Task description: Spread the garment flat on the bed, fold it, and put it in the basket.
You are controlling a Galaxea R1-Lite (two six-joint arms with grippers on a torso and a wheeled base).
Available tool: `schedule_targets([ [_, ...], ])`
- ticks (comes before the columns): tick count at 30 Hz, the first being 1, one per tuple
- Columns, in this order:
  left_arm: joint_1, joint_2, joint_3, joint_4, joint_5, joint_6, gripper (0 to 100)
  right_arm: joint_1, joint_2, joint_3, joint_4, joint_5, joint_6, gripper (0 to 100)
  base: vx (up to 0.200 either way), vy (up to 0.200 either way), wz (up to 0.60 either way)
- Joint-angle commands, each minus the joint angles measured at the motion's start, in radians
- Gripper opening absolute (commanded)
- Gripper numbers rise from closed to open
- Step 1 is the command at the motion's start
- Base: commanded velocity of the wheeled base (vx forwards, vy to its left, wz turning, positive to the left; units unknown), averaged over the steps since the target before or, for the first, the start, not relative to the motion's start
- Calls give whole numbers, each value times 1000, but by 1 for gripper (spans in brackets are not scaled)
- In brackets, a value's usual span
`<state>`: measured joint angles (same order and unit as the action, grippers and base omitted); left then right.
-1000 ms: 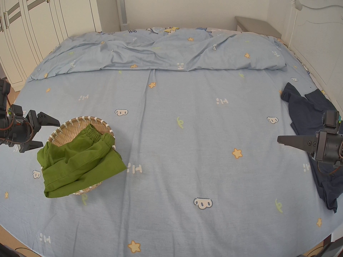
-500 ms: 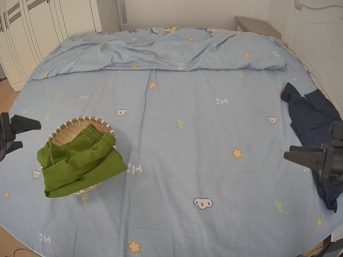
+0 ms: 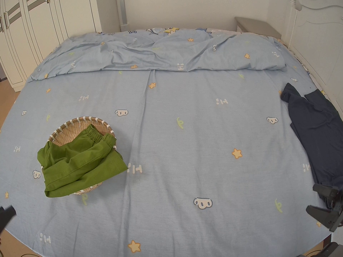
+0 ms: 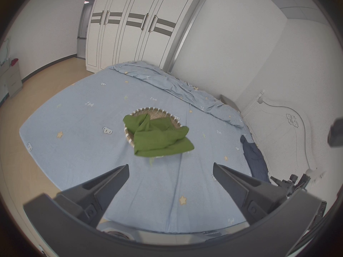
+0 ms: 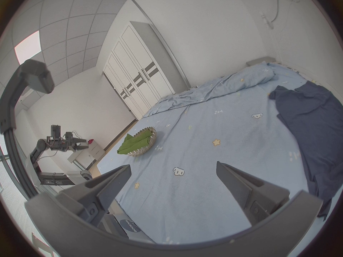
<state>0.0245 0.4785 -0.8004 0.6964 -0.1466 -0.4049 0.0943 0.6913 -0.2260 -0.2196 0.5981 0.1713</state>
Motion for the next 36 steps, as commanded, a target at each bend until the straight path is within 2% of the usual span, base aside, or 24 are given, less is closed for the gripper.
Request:
schedule_targets([
  [1, -18, -321, 216, 46, 19, -3, 100, -47, -322, 114, 75, -3, 25, 100, 0, 0, 0],
  [2, -18, -321, 216, 46, 19, -3, 100, -47, -322, 114, 75, -3, 25, 100, 0, 0, 0],
  [3, -18, -385, 306, 29, 21, -3, 100, -39, -383, 106, 155, -3, 25, 100, 0, 0, 0],
  [7, -20, -454, 455, -104, 22, 8, 100, -5, -446, 103, 224, -6, 25, 100, 0, 0, 0],
  [9, -20, -479, 575, -304, 59, 34, 100, 2, -496, 114, 249, -6, 24, 100, 0, 0, 0],
  [10, -20, -479, 598, -345, 68, 40, 100, 2, -509, 116, 253, -6, 24, 100, 0, 0, 0],
  [11, -20, -479, 662, -491, 101, 67, 100, 1, -550, 123, 272, -6, 25, 100, 0, 0, 0],
  [12, -20, -479, 662, -491, 101, 67, 100, 1, -553, 125, 275, -6, 25, 100, 0, 0, 0],
  [13, -20, -479, 767, -676, 134, 156, 100, -14, -602, 139, 309, -11, 13, 100, 0, 0, 0],
  [14, -18, -479, 799, -742, 147, 224, 100, -27, -615, 152, 313, -17, 1, 100, 0, 0, 0],
  [15, -20, -479, 800, -749, 148, 233, 100, -31, -616, 154, 313, -18, -1, 100, 0, 0, 0],
  [16, -20, -479, 800, -744, 156, 324, 100, -80, -627, 154, 319, -21, -1, 100, 0, 0, 0],
  [17, -20, -479, 799, -736, 159, 373, 100, -114, -648, 154, 316, -24, 1, 100, 0, 0, 0],
  [18, -20, -479, 799, -738, 160, 376, 100, -114, -651, 154, 316, -29, -1, 100, 0, 0, 0],
  [20, -18, -479, 800, -706, 167, 442, 100, -103, -668, 154, 315, -129, -26, 100, 0, 0, 0],
  [21, -18, -479, 800, -706, 167, 448, 100, -103, -668, 154, 318, -147, -27, 100, 0, 0, 0],
  [22, -18, -479, 800, -698, 167, 459, 100, -102, -671, 157, 313, -279, -55, 100, 0, 0, 0],
  [23, -18, -479, 800, -698, 167, 459, 100, -102, -671, 157, 313, -279, -55, 100, 0, 0, 0],
  [24, -18, -479, 800, -696, 165, 445, 100, -100, -674, 165, 309, -437, -124, 100, 0, 0, 0],
  [25, -20, -479, 800, -698, 167, 437, 100, -100, -674, 169, 307, -492, -156, 100, 0, 0, 0],
  [26, -20, -479, 800, -698, 173, 408, 100, -100, -674, 185, 305, -575, -194, 100, 0, 0, 0],
  [27, -20, -479, 800, -698, 173, 383, 100, -100, -681, 203, 290, -621, -193, 100, 0, 0, 0],
  [30, -20, -479, 800, -698, 171, 383, 100, -100, -687, 221, 227, -607, -165, 100, 0, 0, 0],
  [36, -20, -479, 800, -698, 171, 383, 100, -99, -687, 224, 218, -606, -167, 100, 0, 0, 0],
])
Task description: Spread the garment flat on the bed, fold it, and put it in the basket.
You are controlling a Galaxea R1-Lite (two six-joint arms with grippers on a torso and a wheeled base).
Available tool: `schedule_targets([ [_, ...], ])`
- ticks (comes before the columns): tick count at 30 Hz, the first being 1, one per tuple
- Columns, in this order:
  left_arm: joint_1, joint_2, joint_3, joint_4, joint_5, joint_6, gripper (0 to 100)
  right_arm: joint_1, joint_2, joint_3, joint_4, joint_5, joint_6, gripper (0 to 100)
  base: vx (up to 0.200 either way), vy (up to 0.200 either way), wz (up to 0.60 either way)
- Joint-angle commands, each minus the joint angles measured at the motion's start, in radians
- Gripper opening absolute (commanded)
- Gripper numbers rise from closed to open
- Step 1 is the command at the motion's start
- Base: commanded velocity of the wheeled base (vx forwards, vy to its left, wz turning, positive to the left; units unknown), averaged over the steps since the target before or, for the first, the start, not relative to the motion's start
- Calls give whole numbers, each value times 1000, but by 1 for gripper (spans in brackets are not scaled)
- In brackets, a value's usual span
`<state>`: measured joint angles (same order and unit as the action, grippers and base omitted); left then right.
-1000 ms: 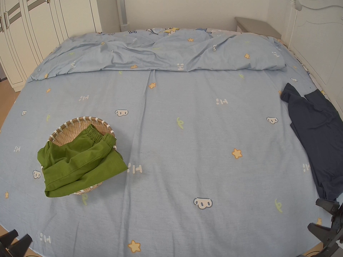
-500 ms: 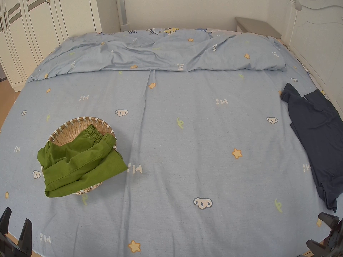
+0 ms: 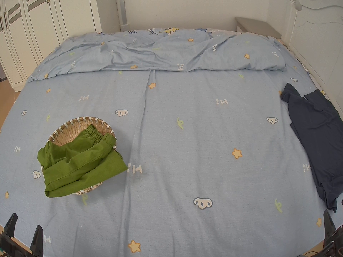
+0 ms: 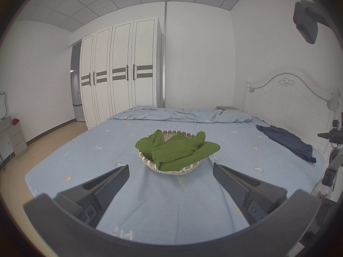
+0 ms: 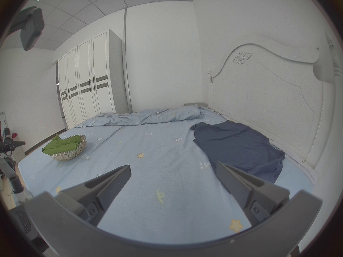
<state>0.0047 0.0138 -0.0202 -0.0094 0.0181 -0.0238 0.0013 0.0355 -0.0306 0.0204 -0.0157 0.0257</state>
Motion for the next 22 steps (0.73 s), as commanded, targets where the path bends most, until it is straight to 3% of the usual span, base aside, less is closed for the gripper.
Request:
schedule_targets([
  [1, 0, -14, 20, 8, 6, 2, 100, -6, -31, 29, -22, 8, -20, 100, 0, 0, 0],
  [22, 0, -14, 20, 6, 6, 4, 100, -7, -32, 31, -22, 10, -23, 100, 0, 0, 0],
])
